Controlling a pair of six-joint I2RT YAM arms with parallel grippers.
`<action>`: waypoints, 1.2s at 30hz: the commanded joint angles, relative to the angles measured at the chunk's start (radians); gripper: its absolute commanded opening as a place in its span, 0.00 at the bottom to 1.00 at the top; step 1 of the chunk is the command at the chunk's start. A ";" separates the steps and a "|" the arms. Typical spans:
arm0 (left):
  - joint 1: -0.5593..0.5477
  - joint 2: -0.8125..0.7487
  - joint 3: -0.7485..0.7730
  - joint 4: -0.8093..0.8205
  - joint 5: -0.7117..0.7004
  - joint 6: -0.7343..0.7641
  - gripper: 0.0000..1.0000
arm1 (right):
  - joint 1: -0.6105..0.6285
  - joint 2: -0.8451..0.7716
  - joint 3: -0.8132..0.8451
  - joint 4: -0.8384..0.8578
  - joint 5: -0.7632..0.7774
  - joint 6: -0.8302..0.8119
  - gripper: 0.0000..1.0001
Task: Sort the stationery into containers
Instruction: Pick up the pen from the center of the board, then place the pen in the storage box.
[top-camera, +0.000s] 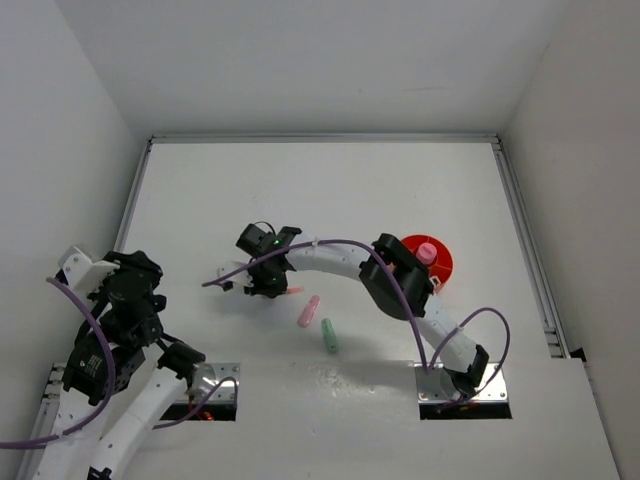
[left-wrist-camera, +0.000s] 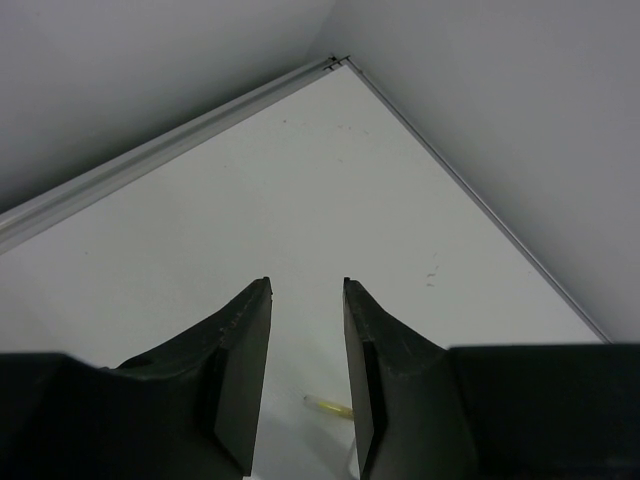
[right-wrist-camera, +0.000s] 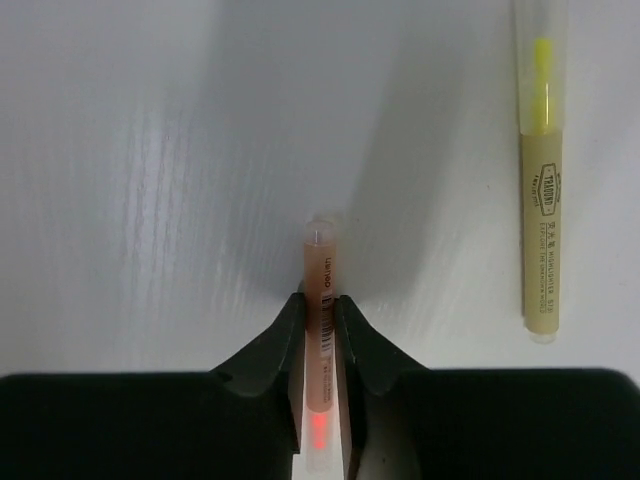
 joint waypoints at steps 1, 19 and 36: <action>0.010 -0.003 0.018 0.015 -0.005 0.004 0.40 | 0.002 -0.048 -0.037 -0.017 0.014 -0.021 0.14; 0.010 0.159 -0.034 0.223 0.363 0.246 0.44 | -0.255 -0.889 -0.557 0.624 0.804 0.272 0.00; 0.010 0.274 -0.043 0.270 0.517 0.309 0.48 | -0.639 -1.385 -1.077 0.723 0.873 0.554 0.00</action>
